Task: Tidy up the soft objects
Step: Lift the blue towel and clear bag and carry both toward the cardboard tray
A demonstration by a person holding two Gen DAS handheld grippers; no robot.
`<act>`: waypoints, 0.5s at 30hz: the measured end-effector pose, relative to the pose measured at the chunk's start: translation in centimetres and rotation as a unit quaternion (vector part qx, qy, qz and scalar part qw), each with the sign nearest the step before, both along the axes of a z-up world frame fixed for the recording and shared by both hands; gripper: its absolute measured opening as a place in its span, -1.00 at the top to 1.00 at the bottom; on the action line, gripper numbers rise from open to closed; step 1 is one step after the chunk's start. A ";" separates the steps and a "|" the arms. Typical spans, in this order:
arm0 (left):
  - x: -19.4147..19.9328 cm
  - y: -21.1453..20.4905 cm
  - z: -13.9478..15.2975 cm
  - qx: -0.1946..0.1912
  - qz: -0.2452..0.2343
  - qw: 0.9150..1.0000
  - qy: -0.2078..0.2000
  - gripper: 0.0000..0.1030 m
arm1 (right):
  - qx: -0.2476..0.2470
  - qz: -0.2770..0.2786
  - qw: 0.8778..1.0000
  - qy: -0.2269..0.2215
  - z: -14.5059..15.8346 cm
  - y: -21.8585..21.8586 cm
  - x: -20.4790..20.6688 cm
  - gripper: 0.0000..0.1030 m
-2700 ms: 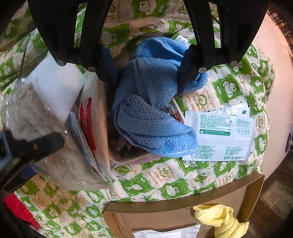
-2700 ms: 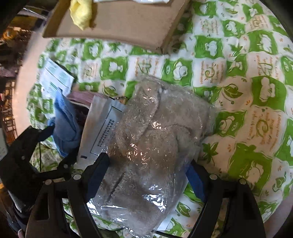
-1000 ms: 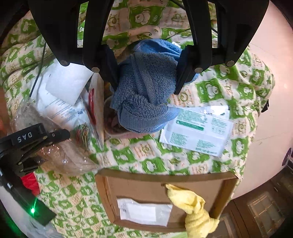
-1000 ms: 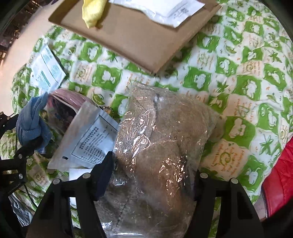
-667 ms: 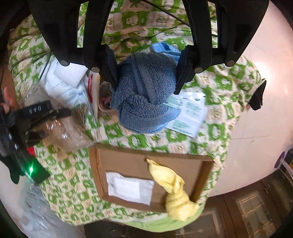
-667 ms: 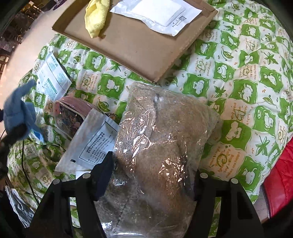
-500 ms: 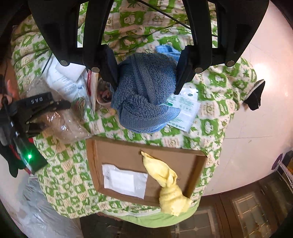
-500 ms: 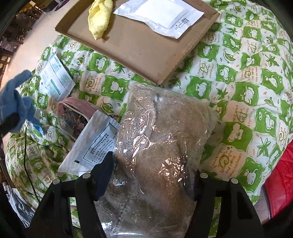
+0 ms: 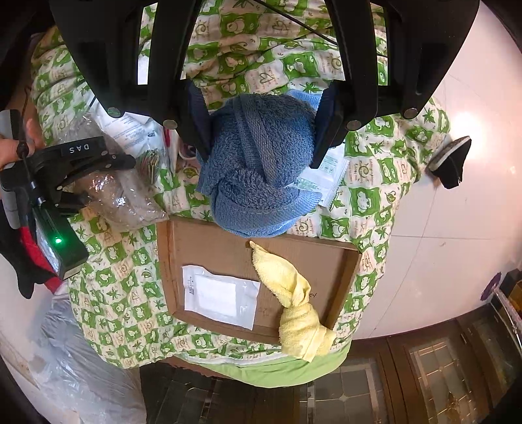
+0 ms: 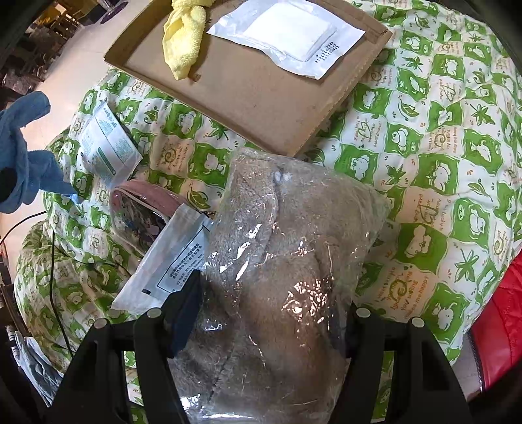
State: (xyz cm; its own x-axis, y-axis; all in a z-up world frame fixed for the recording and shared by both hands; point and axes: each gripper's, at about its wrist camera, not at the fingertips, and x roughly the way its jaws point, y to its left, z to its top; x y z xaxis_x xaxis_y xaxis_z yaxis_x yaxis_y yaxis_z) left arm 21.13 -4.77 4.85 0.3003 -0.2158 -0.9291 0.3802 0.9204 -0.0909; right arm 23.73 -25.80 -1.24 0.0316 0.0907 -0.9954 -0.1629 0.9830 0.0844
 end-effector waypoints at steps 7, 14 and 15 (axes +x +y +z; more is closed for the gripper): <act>0.6 0.6 0.9 0.009 0.011 1.000 -0.003 -0.07 | 0.010 0.004 1.000 -0.010 0.7 -0.3 0.5 -0.30; 2.3 1.2 1.8 0.004 0.027 1.000 0.002 -0.07 | 0.018 0.012 1.000 -0.016 1.4 0.2 0.7 -0.30; 2.4 1.1 1.9 0.004 0.027 1.000 0.003 -0.07 | 0.019 0.012 1.000 -0.017 1.4 0.2 0.7 -0.30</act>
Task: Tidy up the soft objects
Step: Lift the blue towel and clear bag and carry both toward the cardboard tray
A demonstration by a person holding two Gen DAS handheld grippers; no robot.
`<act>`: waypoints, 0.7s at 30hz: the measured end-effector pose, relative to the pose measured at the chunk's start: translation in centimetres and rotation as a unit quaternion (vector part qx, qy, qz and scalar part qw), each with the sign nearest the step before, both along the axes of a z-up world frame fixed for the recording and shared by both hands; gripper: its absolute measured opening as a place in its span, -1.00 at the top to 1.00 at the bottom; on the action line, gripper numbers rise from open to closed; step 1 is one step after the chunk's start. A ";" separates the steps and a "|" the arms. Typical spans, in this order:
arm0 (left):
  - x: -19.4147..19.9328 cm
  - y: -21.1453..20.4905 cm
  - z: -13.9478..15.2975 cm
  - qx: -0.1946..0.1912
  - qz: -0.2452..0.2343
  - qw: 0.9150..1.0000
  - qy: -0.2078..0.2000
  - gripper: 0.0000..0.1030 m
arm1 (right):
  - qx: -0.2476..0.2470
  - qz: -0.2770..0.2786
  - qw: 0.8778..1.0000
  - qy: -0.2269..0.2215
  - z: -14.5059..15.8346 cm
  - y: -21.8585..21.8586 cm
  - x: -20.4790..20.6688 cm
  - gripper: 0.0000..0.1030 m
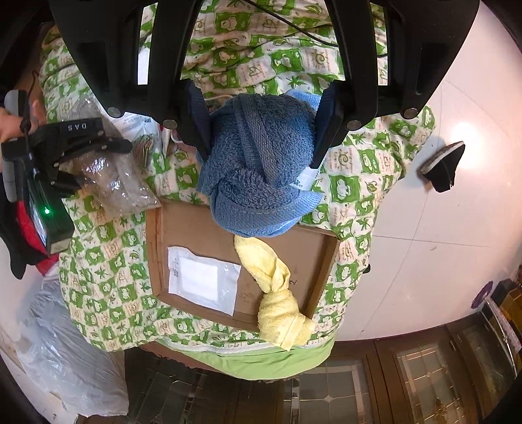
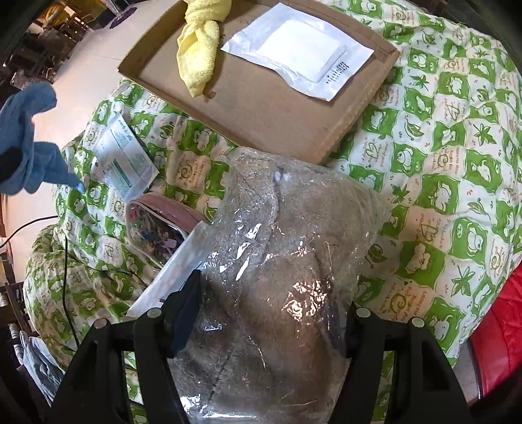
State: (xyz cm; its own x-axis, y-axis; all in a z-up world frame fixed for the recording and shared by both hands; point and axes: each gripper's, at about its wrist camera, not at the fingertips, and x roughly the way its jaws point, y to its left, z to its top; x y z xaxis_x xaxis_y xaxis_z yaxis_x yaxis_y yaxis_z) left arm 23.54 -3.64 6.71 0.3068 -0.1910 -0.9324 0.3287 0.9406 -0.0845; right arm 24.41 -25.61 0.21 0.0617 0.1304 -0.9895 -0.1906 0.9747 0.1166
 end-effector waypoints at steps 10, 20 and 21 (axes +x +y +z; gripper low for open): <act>1.1 -0.5 -0.3 0.006 -0.002 1.000 0.002 -0.07 | 0.012 -0.008 1.000 -0.025 2.5 -0.9 1.0 -0.30; 4.3 -1.1 1.5 0.006 0.001 1.000 -0.014 -0.07 | 0.023 -0.026 0.998 -0.054 5.0 -1.6 2.8 -0.30; 4.8 -1.3 1.6 0.006 0.000 1.000 -0.013 -0.07 | 0.023 -0.027 0.998 -0.054 5.0 -1.6 3.0 -0.30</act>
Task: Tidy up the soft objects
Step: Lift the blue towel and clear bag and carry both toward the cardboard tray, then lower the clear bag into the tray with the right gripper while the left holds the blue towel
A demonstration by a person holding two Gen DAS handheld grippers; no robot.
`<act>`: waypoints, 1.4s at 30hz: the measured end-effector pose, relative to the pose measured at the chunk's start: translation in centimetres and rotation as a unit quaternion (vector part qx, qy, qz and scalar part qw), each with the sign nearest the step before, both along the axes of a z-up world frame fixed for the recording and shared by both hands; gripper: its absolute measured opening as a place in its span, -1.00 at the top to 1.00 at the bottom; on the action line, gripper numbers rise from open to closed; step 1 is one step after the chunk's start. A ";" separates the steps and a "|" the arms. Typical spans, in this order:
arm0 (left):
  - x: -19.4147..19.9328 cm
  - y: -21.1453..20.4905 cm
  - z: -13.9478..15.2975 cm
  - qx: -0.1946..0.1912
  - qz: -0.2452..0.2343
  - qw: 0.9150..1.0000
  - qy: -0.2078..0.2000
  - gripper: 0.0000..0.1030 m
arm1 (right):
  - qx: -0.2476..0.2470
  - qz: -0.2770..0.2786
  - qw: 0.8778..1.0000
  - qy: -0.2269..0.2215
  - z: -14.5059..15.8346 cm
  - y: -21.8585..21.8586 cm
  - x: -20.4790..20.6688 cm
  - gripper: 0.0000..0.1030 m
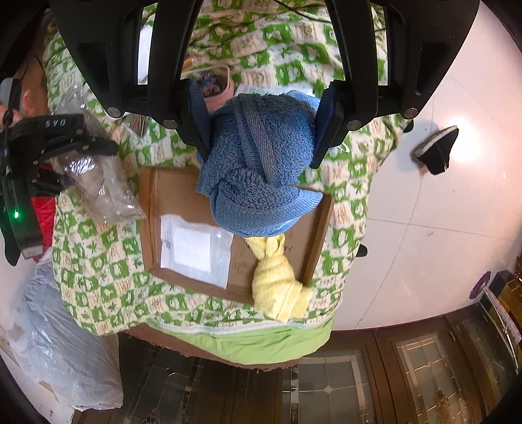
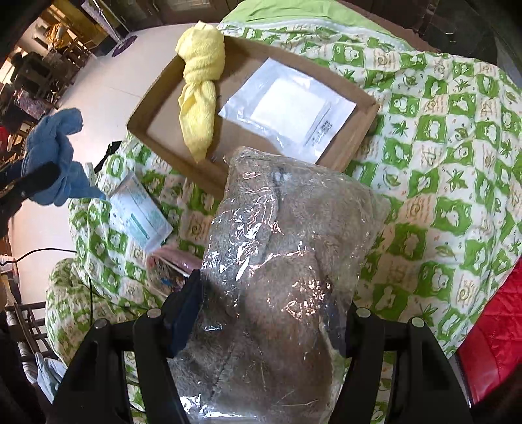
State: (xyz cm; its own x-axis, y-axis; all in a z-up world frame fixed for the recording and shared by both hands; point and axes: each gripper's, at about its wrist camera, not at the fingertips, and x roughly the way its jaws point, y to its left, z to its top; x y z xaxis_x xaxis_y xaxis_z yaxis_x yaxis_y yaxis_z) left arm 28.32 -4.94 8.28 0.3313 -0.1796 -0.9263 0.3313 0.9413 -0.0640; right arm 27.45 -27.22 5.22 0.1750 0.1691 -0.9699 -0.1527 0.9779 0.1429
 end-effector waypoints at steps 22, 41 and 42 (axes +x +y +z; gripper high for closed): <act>11.8 -4.0 -3.1 -0.025 0.015 1.000 0.012 -0.08 | 0.007 -0.019 1.000 -0.018 -2.1 0.2 8.6 -0.30; 10.9 -2.9 -12.4 0.097 -0.021 0.995 0.025 -0.11 | -0.025 0.054 0.997 -0.049 -7.1 4.4 11.1 -0.32; 10.8 -3.1 -12.4 0.096 -0.021 0.995 0.027 -0.11 | -0.021 0.041 0.998 -0.050 -7.1 4.1 11.2 -0.32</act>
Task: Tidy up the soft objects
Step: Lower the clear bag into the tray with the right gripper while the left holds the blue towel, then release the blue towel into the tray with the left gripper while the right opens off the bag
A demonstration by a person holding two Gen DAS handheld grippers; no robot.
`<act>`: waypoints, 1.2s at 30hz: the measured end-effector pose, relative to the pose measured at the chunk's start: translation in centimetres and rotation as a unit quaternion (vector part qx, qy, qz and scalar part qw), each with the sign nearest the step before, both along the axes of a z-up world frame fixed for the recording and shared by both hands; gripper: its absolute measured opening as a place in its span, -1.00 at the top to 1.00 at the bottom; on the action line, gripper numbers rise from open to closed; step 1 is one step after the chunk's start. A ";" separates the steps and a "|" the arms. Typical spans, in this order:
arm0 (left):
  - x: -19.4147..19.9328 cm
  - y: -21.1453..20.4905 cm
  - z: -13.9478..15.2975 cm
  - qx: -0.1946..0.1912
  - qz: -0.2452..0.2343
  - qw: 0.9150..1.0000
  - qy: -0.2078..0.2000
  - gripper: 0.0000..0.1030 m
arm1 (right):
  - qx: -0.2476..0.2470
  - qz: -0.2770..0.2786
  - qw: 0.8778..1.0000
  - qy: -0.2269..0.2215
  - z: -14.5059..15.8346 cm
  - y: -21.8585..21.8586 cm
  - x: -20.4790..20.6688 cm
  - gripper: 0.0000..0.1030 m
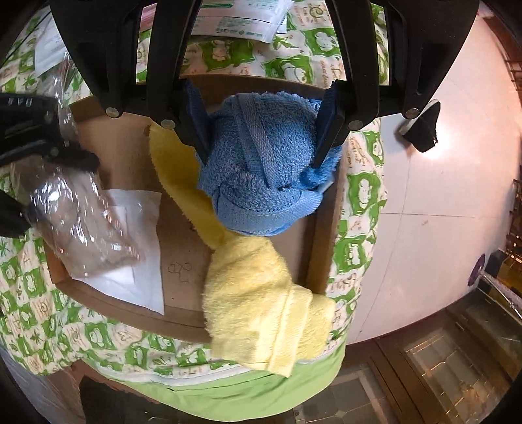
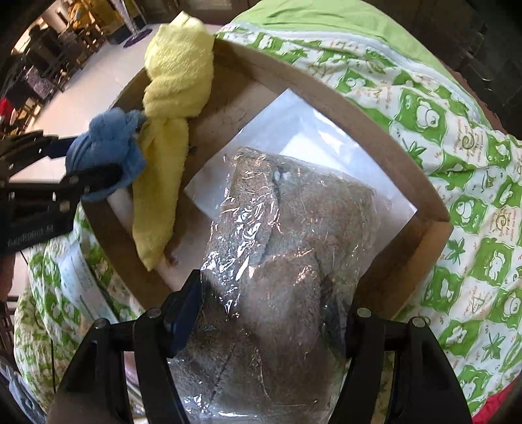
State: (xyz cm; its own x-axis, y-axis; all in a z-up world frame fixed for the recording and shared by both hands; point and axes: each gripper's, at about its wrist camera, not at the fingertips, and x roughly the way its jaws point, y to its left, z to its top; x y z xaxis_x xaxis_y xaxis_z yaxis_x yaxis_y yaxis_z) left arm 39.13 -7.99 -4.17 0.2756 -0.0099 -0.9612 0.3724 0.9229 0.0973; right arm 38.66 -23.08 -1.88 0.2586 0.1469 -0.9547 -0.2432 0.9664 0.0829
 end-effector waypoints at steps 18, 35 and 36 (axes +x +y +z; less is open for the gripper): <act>-0.7 0.5 2.8 0.003 0.022 1.000 -0.013 -0.18 | 0.106 -0.073 0.991 0.024 3.7 -3.3 -3.2 -0.53; -7.4 4.2 3.4 -0.033 0.047 0.998 -0.018 -0.18 | 0.180 -0.135 0.974 0.035 -1.1 -4.0 -2.1 -0.54; -8.0 4.5 3.1 -0.028 0.049 0.998 -0.018 -0.18 | 0.176 -0.126 0.976 0.023 -0.7 -3.6 -2.8 -0.54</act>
State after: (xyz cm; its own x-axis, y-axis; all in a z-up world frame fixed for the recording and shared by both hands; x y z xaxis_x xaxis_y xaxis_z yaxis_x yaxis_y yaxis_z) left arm 31.13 -3.46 -1.10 0.3117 -0.0343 -0.9496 0.2767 0.9593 0.0562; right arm 35.89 -26.71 -2.58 0.2862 0.4060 -0.8679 0.0103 0.9044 0.4265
